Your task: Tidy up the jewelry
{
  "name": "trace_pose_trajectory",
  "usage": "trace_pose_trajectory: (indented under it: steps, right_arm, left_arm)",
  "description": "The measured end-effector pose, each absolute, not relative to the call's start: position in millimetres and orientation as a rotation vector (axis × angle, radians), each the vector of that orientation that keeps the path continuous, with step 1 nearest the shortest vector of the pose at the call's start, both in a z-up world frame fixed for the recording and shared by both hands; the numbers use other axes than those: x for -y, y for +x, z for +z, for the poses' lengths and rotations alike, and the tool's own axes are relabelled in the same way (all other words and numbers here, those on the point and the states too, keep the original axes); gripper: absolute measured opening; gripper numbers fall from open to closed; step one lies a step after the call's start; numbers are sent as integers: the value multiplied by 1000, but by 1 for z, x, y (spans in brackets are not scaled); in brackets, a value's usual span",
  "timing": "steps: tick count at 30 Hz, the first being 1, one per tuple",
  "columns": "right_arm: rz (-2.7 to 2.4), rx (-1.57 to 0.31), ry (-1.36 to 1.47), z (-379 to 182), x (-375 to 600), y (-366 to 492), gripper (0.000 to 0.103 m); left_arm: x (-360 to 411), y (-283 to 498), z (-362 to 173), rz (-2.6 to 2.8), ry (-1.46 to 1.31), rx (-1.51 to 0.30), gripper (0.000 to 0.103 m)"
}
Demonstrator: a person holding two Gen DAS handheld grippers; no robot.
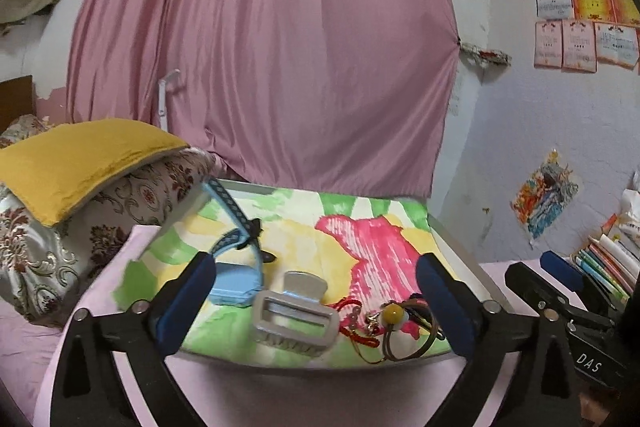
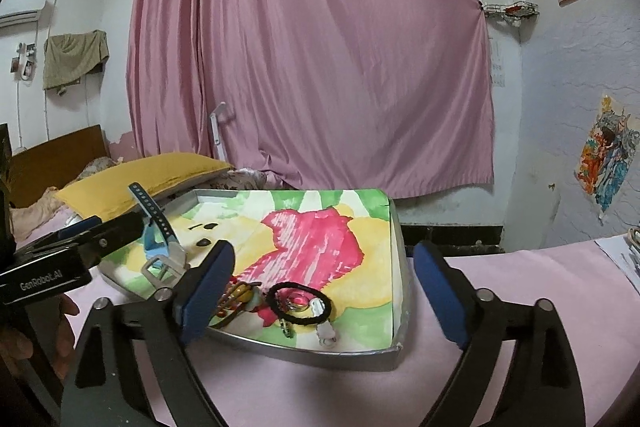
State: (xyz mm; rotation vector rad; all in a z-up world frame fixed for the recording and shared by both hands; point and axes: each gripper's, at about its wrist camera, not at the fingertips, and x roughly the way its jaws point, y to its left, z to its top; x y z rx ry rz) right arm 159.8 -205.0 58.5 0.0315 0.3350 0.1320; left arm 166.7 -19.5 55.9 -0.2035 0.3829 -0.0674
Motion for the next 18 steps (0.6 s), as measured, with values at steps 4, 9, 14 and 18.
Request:
trace_pose_trajectory:
  steps: [4,9,14,18]
  right_arm:
    - [135,-315,42,62,205,146,93]
    - [137,-284,39,70,202,121,99]
    - [148,-285,48,72,199,98,100]
    - [150,-282,58,69,200,81,101]
  left_arm:
    - [13,149,58,-58,-196,-364,102]
    - [3,130,61,-82,-213,-377,102]
    - [-5,106,63,-78,-204,-373,102]
    - [-8,88,63,-64,-182,-367,102]
